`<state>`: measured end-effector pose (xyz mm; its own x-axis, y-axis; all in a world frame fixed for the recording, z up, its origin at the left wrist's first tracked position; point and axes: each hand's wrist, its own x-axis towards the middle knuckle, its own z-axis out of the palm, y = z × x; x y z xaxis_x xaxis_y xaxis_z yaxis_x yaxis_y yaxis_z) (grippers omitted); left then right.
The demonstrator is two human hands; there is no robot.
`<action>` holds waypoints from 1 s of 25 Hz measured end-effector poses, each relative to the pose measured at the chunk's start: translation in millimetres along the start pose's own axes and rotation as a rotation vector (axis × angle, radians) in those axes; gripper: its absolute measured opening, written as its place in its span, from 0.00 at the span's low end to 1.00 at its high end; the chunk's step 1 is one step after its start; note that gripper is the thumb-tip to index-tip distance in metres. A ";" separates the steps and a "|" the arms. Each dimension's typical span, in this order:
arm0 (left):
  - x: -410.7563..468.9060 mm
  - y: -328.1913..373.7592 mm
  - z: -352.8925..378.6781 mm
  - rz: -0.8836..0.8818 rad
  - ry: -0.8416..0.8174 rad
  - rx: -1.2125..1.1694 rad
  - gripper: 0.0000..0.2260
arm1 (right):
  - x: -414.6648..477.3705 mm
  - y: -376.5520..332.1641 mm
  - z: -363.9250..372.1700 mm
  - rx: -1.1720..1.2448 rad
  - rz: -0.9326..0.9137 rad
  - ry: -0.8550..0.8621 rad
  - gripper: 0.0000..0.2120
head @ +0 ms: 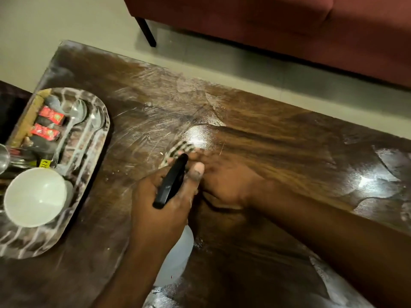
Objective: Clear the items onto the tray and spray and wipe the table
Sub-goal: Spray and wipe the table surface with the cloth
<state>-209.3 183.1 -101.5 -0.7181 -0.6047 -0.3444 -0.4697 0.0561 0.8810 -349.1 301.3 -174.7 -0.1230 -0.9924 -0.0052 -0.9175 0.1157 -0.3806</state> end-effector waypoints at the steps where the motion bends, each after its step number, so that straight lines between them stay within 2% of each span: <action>1: -0.1 0.4 -2.5 0.020 -0.003 0.015 0.25 | -4.5 13.4 -6.1 -0.043 -0.110 -0.065 0.25; 2: -0.6 0.3 -5.3 0.028 0.001 0.031 0.25 | -5.1 30.5 -13.1 -0.083 -0.080 -0.117 0.27; 3: -1.3 -0.8 -8.9 0.024 0.004 0.033 0.25 | -1.6 47.6 -19.4 -0.115 0.073 -0.125 0.30; 6: -4.7 -5.0 -20.7 -0.032 0.012 -0.012 0.26 | 24.6 82.8 -38.9 0.023 0.729 0.136 0.32; 7: -4.7 -6.0 -24.3 -0.057 0.019 -0.024 0.26 | 36.4 81.3 -39.6 0.067 0.868 0.216 0.32; 8: -3.9 -7.7 -28.7 -0.070 0.025 -0.018 0.27 | 48.7 70.7 -36.5 0.090 0.922 0.242 0.32; 10: -1.1 -9.8 -36.7 -0.065 0.024 0.014 0.27 | 60.7 34.8 -19.5 0.109 0.796 0.160 0.32; 11: 1.2 -10.6 -39.4 -0.058 0.017 0.019 0.27 | 59.0 13.5 -8.8 0.102 0.628 0.079 0.31; 13: 5.8 -12.8 -48.3 -0.056 -0.001 0.020 0.27 | 44.3 -19.3 3.5 0.087 0.178 -0.118 0.29; 14: 7.9 -13.2 -52.7 -0.062 -0.006 0.011 0.25 | 37.2 -16.4 1.1 0.049 -0.031 -0.175 0.28; 15: 9.5 -12.5 -56.7 -0.074 -0.017 -0.001 0.24 | 33.1 -2.2 -6.7 -0.007 -0.141 -0.208 0.29; 16: 11.5 -11.9 -61.2 -0.082 -0.031 -0.008 0.24 | 33.0 15.2 -15.0 -0.061 -0.108 -0.233 0.30; 18: 14.5 -9.6 -67.0 -0.055 -0.052 -0.002 0.25 | 40.0 47.1 -31.0 -0.072 0.267 -0.185 0.32; 20: 16.8 -6.2 -70.3 -0.029 -0.041 -0.010 0.26 | 59.0 68.5 -43.8 0.054 0.697 0.051 0.33; 21: 18.4 -5.8 -71.4 -0.027 -0.039 -0.014 0.27 | 75.4 69.5 -45.0 0.100 0.833 0.150 0.32; 23: 21.7 -7.1 -74.8 -0.023 -0.040 0.021 0.28 | 106.0 52.7 -38.5 0.119 0.888 0.187 0.31; 25: 25.9 -10.1 -78.6 -0.036 -0.021 0.054 0.28 | 118.0 20.7 -22.5 0.099 0.680 0.072 0.31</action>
<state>-182.7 104.4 -93.9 -0.7110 -0.5900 -0.3825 -0.5215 0.0777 0.8497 -391.0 187.5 -162.4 -0.6869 -0.6948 -0.2131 -0.5889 0.7040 -0.3971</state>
